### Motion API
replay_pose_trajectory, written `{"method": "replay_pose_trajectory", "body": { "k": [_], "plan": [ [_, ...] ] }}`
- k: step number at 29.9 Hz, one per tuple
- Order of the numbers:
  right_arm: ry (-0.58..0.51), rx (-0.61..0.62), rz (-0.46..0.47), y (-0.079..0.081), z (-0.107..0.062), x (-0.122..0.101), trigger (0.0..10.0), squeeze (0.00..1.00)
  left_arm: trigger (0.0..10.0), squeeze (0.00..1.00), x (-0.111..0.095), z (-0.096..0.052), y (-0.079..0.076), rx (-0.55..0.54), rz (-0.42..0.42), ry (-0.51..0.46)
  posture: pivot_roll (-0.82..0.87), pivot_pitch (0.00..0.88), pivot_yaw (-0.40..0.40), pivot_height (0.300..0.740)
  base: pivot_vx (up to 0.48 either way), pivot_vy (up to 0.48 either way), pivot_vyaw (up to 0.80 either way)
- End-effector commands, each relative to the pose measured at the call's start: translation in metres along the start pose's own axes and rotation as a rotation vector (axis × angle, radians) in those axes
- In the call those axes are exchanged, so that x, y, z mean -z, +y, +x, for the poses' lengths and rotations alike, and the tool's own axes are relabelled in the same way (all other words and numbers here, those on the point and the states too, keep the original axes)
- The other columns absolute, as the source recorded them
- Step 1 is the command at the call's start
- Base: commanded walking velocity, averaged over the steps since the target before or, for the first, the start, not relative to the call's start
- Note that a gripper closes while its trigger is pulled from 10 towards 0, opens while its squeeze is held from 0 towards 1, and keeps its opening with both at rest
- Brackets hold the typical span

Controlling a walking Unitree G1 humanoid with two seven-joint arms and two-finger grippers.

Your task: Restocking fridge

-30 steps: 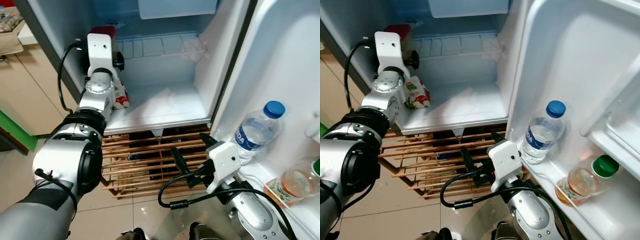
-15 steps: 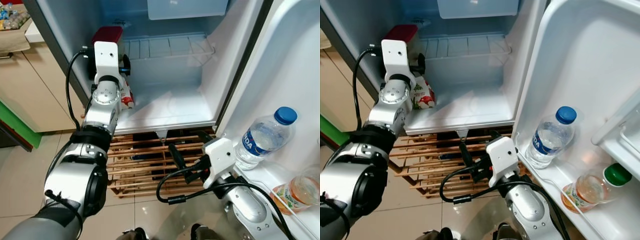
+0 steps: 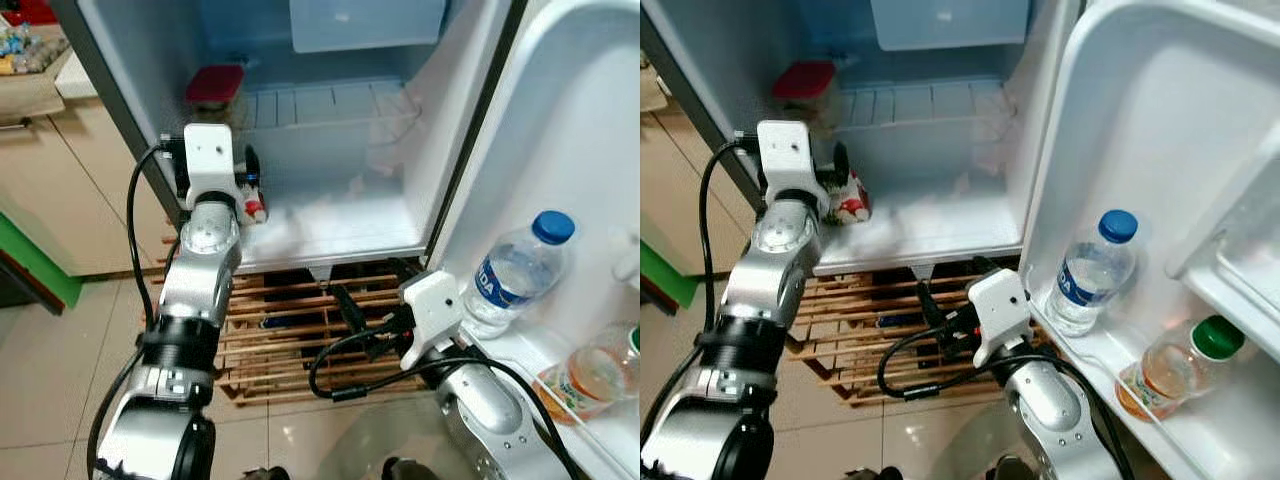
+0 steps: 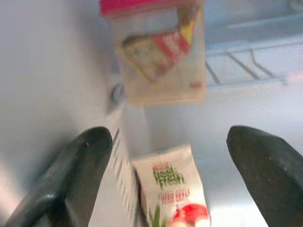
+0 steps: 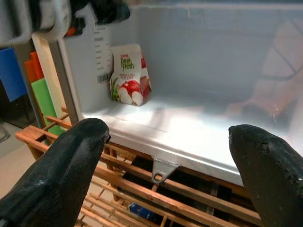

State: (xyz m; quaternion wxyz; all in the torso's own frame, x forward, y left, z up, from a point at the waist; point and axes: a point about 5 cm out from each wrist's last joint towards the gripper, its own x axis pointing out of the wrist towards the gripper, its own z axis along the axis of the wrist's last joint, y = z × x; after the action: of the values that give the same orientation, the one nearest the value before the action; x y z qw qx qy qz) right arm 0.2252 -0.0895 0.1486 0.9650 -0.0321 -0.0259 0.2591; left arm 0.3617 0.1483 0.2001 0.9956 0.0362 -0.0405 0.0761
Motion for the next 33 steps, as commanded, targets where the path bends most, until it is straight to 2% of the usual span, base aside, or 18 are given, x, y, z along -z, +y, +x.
{"method": "replay_pose_trajectory", "body": {
  "k": [1,2,5,6,8,12,13,18,21,25,28,30,33],
  "plan": [
    [-0.018,0.012,0.021,-0.004,0.002,-0.001,10.0,0.04,10.0,0.0,0.011,-0.014,0.008,0.004,0.014,0.05,-0.2,0.047,0.093,0.74,0.0,0.0,0.0],
    [-0.018,0.019,0.025,-0.006,0.003,-0.001,10.0,0.04,10.0,0.0,0.015,-0.022,0.008,0.031,-0.009,0.064,-0.19,0.038,0.093,0.74,0.0,0.0,0.0],
    [-0.017,0.061,0.03,-0.014,0.006,0.002,10.0,0.04,10.0,0.0,0.027,-0.046,0.008,0.113,-0.011,0.078,-0.18,0.013,0.092,0.74,0.0,0.0,0.0],
    [-0.017,0.061,0.03,-0.014,0.006,0.002,10.0,0.04,10.0,0.0,0.027,-0.046,0.008,0.113,-0.011,0.078,-0.18,0.013,0.092,0.74,0.0,0.0,0.0],
    [-0.016,0.108,0.033,-0.022,0.009,0.005,10.0,0.04,10.0,0.0,0.031,-0.061,0.012,0.147,-0.04,0.064,-0.17,0.0,0.091,0.74,0.0,0.0,0.0],
    [-0.01,0.147,0.037,-0.03,0.014,0.008,10.0,0.03,10.0,0.0,0.031,-0.07,0.021,0.141,-0.038,0.023,-0.16,0.0,0.083,0.74,0.0,0.0,0.0],
    [-0.015,0.156,0.037,-0.034,0.023,0.01,10.0,0.02,10.0,0.0,0.024,-0.073,0.033,0.11,-0.035,-0.034,-0.14,0.0,0.073,0.74,0.0,0.0,0.0],
    [-0.03,0.156,0.045,-0.035,0.032,0.009,10.0,0.02,10.0,0.0,0.018,-0.07,0.037,0.096,-0.083,-0.055,-0.13,0.0,0.066,0.74,0.0,0.0,0.0],
    [-0.041,0.153,0.057,-0.034,0.045,0.012,10.0,0.03,10.0,0.0,0.018,-0.068,0.036,0.12,-0.086,-0.046,-0.12,0.0,0.089,0.74,0.0,0.48,0.0],
    [-0.049,0.162,0.071,-0.034,0.051,0.013,10.0,0.03,10.0,0.0,0.021,-0.067,0.035,0.14,-0.072,-0.026,-0.12,0.0,0.095,0.74,0.0,0.48,-0.6],
    [-0.075,0.158,0.048,-0.034,0.057,0.011,10.0,0.03,10.0,0.0,0.02,-0.059,0.029,0.171,-0.05,-0.009,-0.13,0.0,0.101,0.74,0.0,0.48,-0.53],
    [-0.074,0.152,0.033,-0.035,0.058,0.011,10.0,0.02,10.0,0.0,0.021,-0.054,0.02,0.207,0.017,0.001,-0.13,0.0,0.1,0.74,0.0,0.0,0.0],
    [-0.076,0.156,0.027,-0.036,0.059,0.01,10.0,0.02,10.0,0.0,0.023,-0.055,0.015,0.231,0.004,0.01,-0.14,0.0,0.099,0.74,0.0,0.0,0.0]
  ]
}}
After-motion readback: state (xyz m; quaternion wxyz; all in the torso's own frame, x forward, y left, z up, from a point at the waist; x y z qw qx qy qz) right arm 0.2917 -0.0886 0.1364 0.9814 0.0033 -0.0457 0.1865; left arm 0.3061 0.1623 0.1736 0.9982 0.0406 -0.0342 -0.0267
